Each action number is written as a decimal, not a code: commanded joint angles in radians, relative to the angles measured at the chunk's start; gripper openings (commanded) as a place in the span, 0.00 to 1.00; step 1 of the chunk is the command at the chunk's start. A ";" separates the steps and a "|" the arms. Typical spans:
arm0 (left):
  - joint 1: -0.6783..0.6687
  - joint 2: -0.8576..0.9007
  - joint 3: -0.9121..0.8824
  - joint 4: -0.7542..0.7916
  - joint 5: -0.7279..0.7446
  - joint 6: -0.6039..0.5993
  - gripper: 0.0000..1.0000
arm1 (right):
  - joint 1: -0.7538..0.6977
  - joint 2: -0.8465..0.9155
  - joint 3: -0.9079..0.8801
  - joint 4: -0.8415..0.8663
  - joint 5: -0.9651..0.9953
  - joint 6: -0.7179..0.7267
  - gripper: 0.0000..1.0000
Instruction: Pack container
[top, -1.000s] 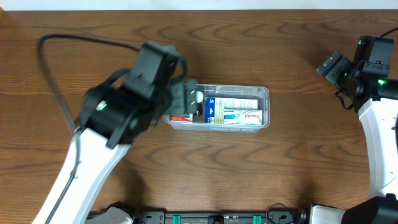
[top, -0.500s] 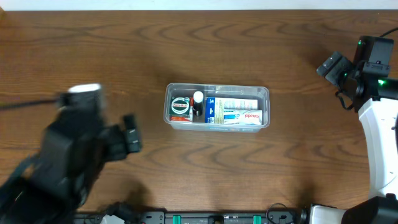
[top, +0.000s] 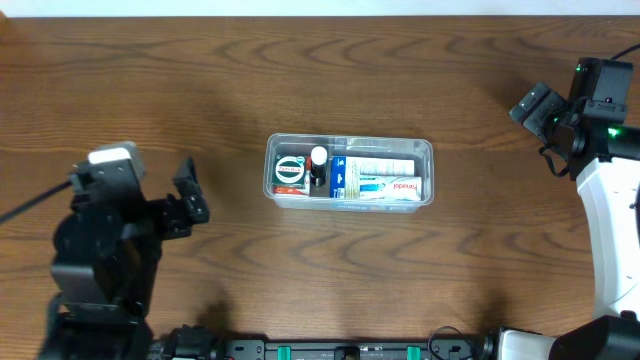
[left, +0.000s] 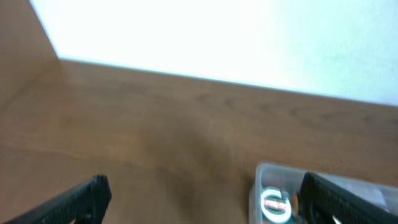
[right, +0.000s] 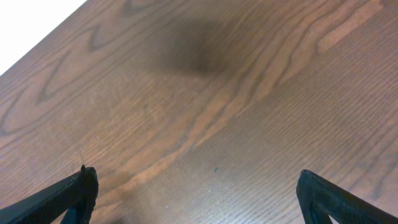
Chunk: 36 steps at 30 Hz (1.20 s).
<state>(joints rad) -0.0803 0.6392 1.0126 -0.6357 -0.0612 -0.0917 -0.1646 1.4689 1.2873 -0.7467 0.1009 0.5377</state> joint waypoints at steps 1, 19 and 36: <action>0.028 -0.085 -0.155 0.119 0.077 0.080 0.98 | -0.005 0.002 0.004 -0.002 0.000 0.007 0.99; 0.103 -0.533 -0.872 0.784 0.108 0.002 0.98 | -0.005 0.002 0.004 -0.002 0.000 0.007 0.99; 0.148 -0.638 -1.009 0.660 0.121 -0.006 0.98 | -0.005 0.002 0.004 -0.003 0.000 0.007 0.99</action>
<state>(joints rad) 0.0563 0.0124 0.0071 0.0494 0.0532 -0.0937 -0.1646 1.4689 1.2873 -0.7471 0.1005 0.5377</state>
